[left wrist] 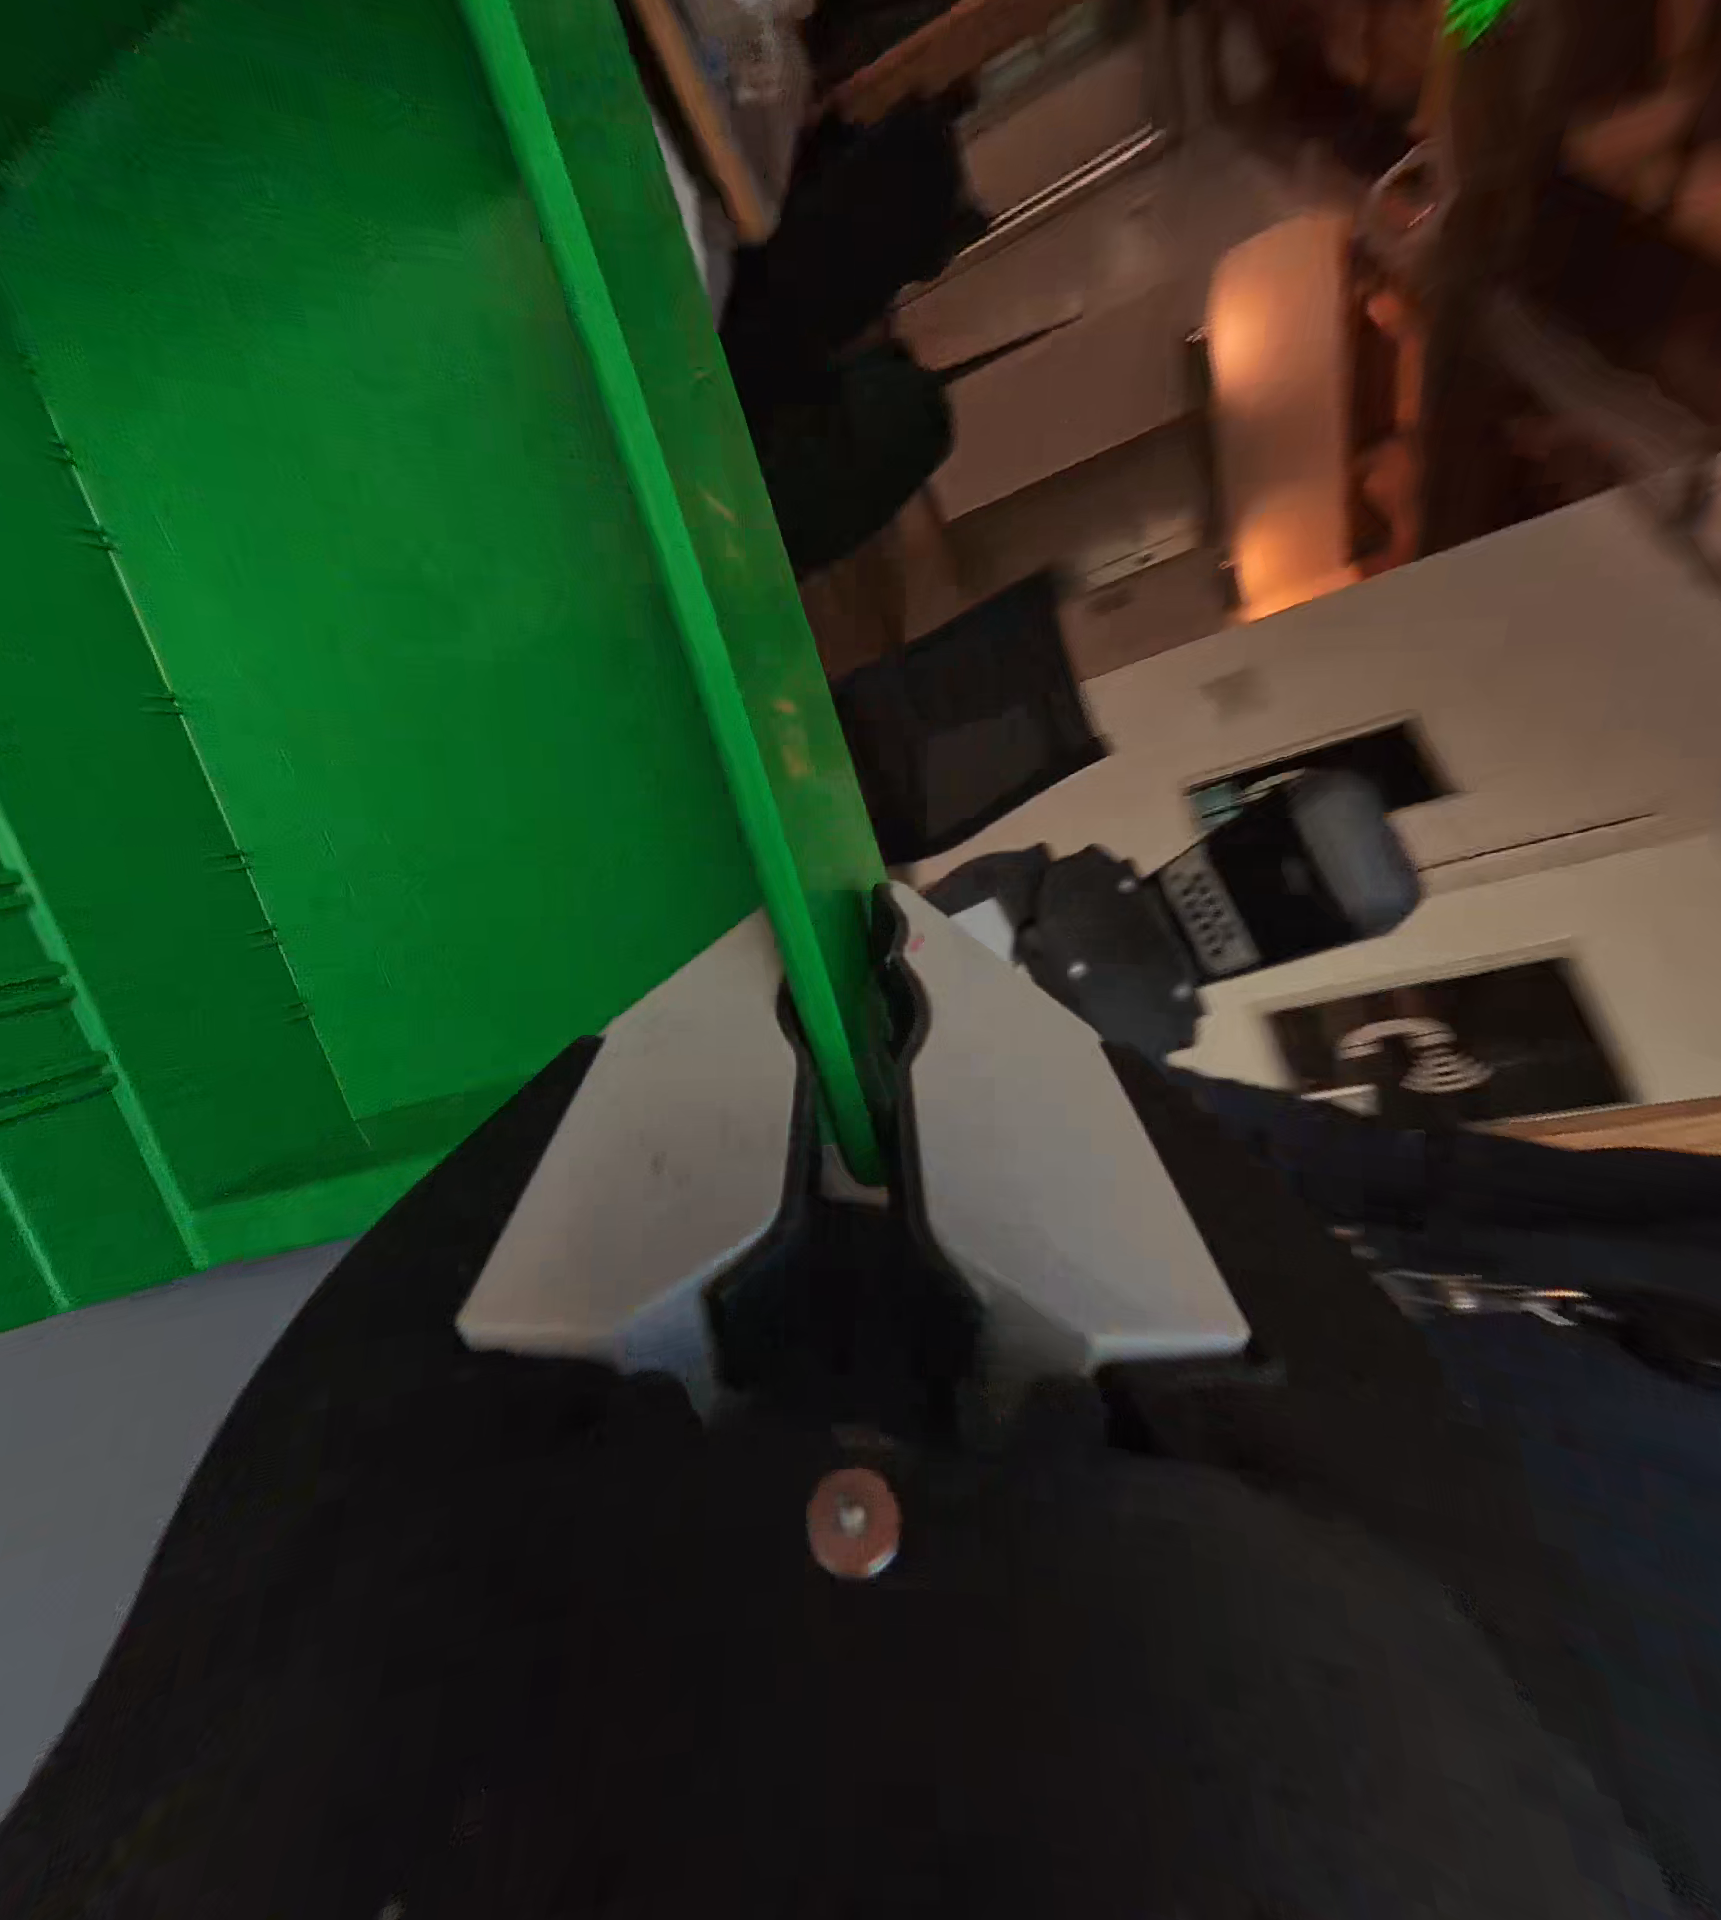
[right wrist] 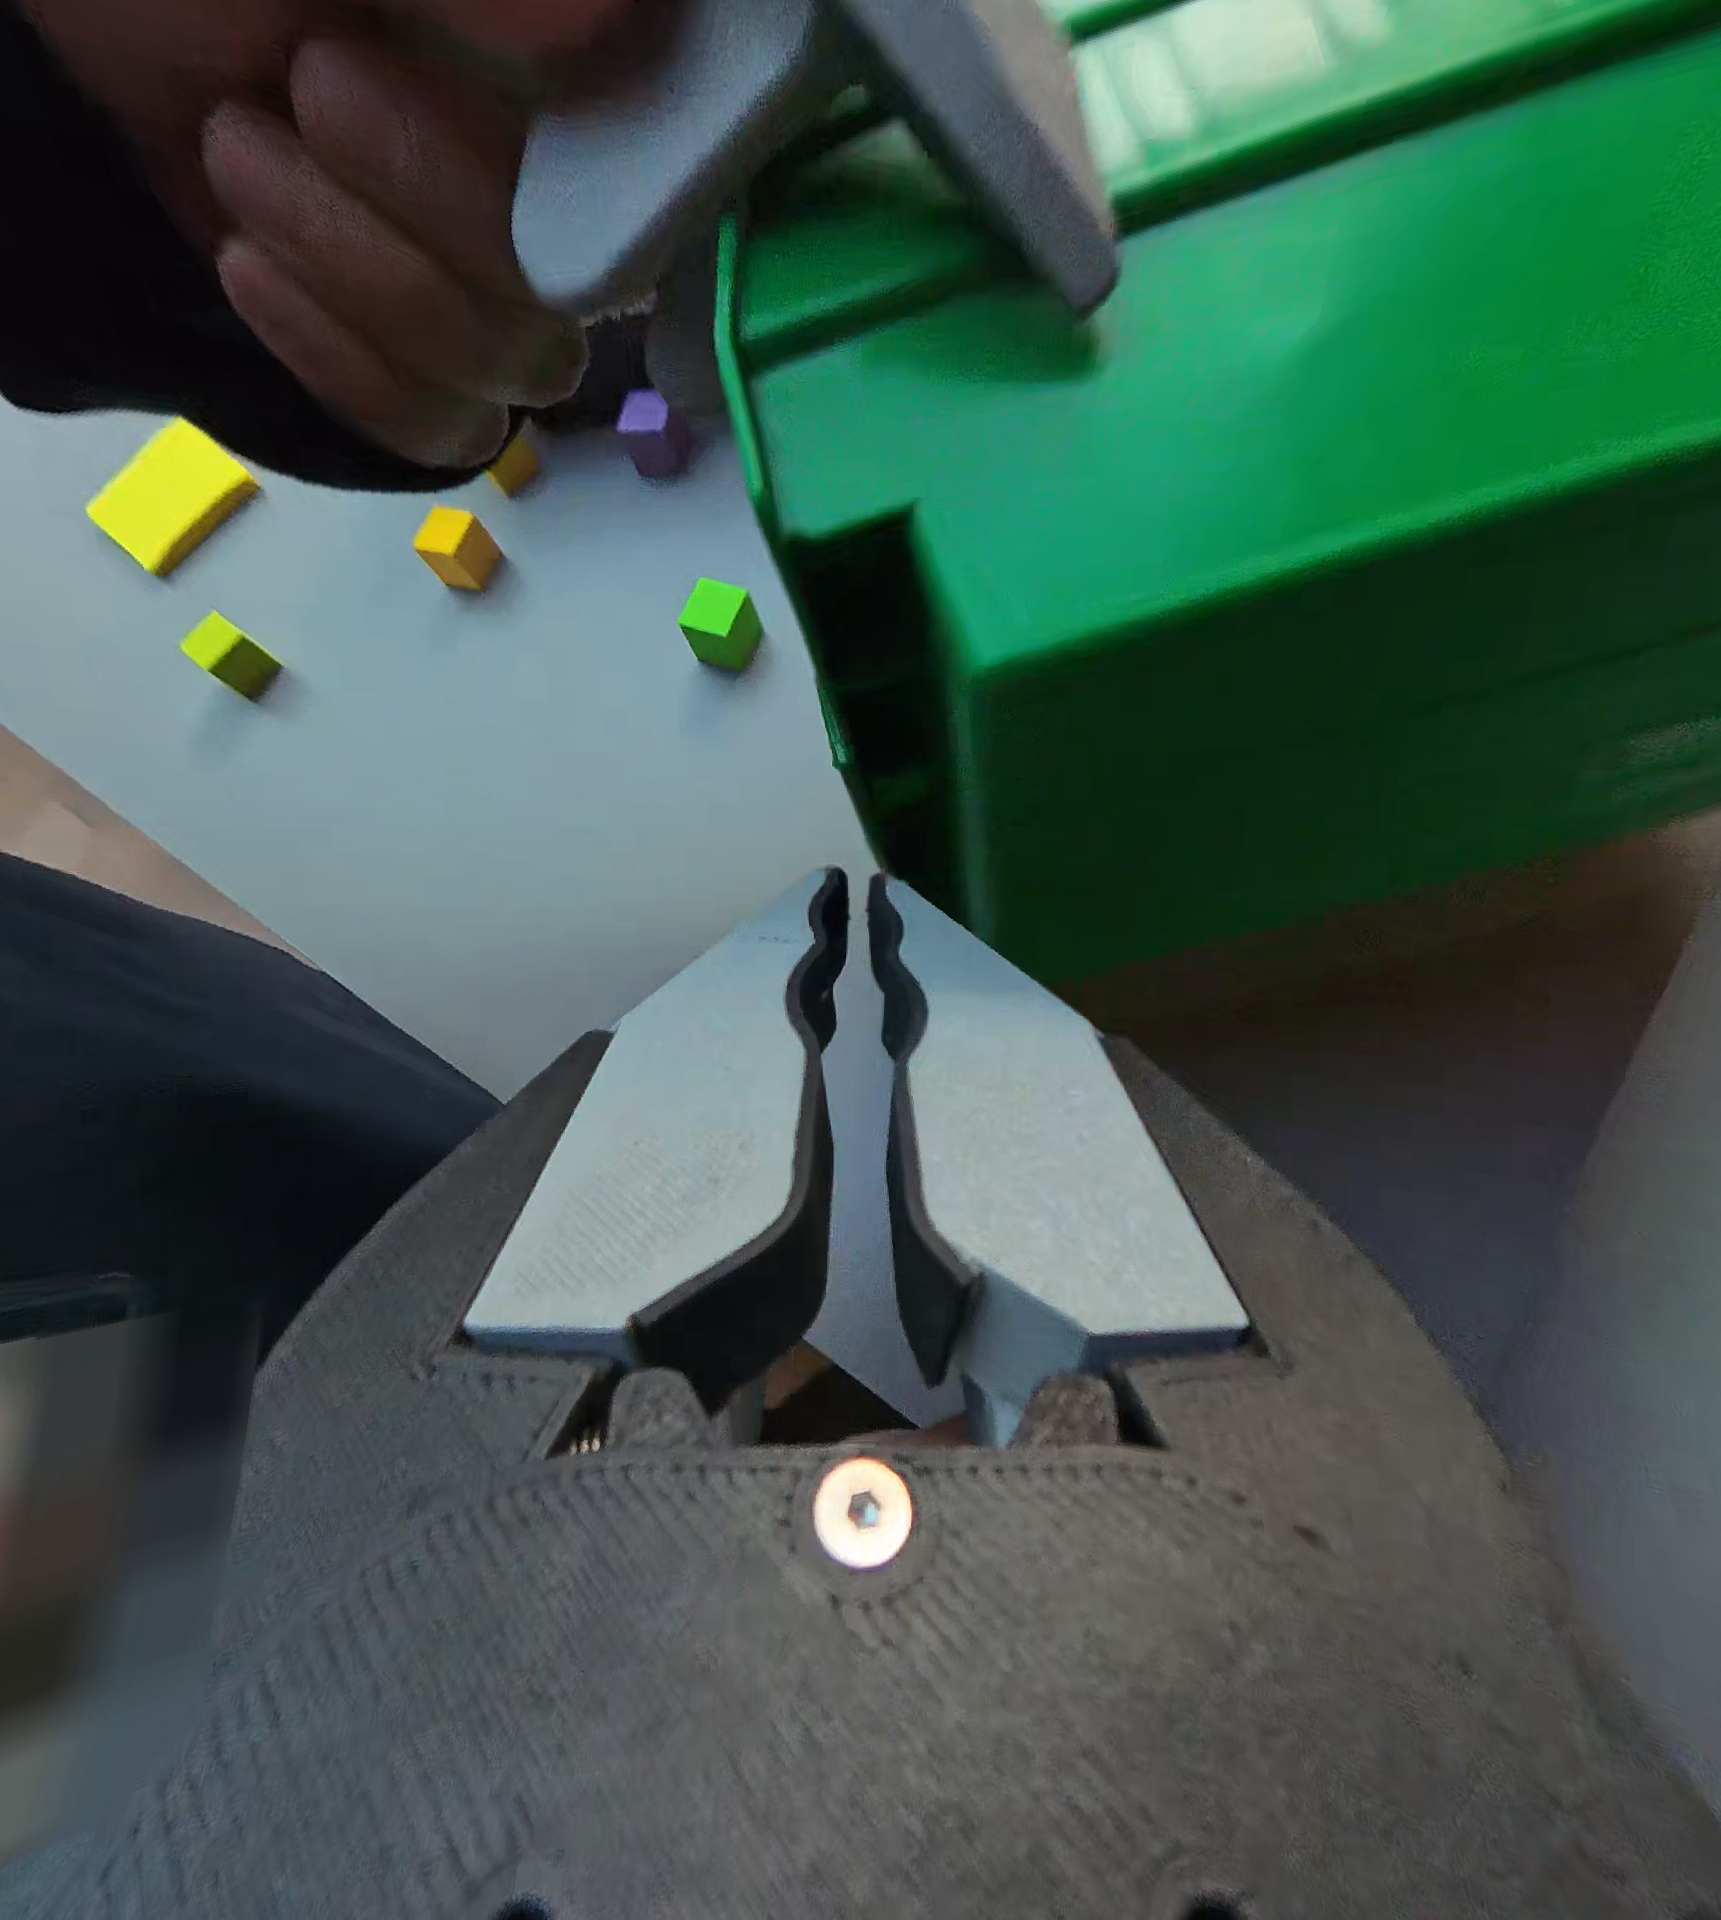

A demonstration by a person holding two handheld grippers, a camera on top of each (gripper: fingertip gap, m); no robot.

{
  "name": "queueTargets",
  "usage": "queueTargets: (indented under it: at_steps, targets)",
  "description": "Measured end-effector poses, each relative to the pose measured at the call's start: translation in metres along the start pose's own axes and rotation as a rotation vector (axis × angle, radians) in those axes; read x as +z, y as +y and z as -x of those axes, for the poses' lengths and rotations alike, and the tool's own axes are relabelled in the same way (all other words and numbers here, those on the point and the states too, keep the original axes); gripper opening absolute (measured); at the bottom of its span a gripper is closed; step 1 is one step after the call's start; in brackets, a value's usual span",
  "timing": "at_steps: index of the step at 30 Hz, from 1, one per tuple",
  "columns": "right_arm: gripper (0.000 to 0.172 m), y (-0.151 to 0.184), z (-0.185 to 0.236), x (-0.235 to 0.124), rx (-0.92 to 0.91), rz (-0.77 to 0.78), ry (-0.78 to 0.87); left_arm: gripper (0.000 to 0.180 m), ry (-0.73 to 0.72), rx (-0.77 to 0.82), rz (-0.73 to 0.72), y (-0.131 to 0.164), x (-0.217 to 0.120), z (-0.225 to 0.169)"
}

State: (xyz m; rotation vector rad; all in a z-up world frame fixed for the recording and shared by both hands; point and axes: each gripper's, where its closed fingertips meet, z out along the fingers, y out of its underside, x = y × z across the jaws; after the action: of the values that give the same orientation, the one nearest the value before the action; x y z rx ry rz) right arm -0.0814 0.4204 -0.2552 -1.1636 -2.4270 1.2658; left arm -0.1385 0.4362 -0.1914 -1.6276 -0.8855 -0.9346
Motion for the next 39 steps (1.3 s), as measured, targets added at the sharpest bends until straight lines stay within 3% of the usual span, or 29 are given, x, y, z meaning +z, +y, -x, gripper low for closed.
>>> queueTargets:
  at_steps: [3, 9, 14, 18, 23, 28, 31, 35, 39]
  targets:
    - [0.003, 0.004, -0.008, -0.01, 0.083, -0.042, -0.023, 0.004, -0.288, 0.226, 0.129, 0.008, -0.008, 0.017]
    - [0.003, 0.034, -0.041, -0.034, 0.258, -0.074, -0.008, 0.004, -0.721, 0.591, 0.403, 0.03, -0.021, 0.066]
    - [0.002, 0.041, -0.065, -0.047, 0.381, -0.136, -0.003, 0.003, -0.787, 0.673, 0.47, 0.07, 0.007, 0.109]
    - [0.002, 0.054, -0.075, -0.051, 0.415, -0.125, 0.027, 0.01, -0.744, 0.599, 0.477, 0.094, 0.023, 0.117]
    - [0.004, 0.075, -0.078, -0.055, 0.416, -0.079, 0.074, 0.017, -0.585, 0.501, 0.472, 0.106, 0.036, 0.094]
    - [0.011, 0.088, -0.08, -0.058, 0.473, -0.067, 0.109, 0.046, -0.489, 0.388, 0.54, 0.137, 0.029, 0.089]
    - [0.033, 0.093, -0.086, -0.056, 0.503, -0.036, 0.168, 0.048, -0.429, 0.403, 0.541, 0.152, 0.022, 0.085]
    - [0.067, 0.086, -0.084, -0.049, 0.529, -0.014, 0.21, 0.038, -0.319, 0.304, 0.56, 0.173, 0.012, 0.076]
    - [0.082, 0.073, -0.068, -0.028, 0.542, 0.036, 0.17, 0.035, -0.286, 0.261, 0.545, 0.185, 0.0, 0.075]
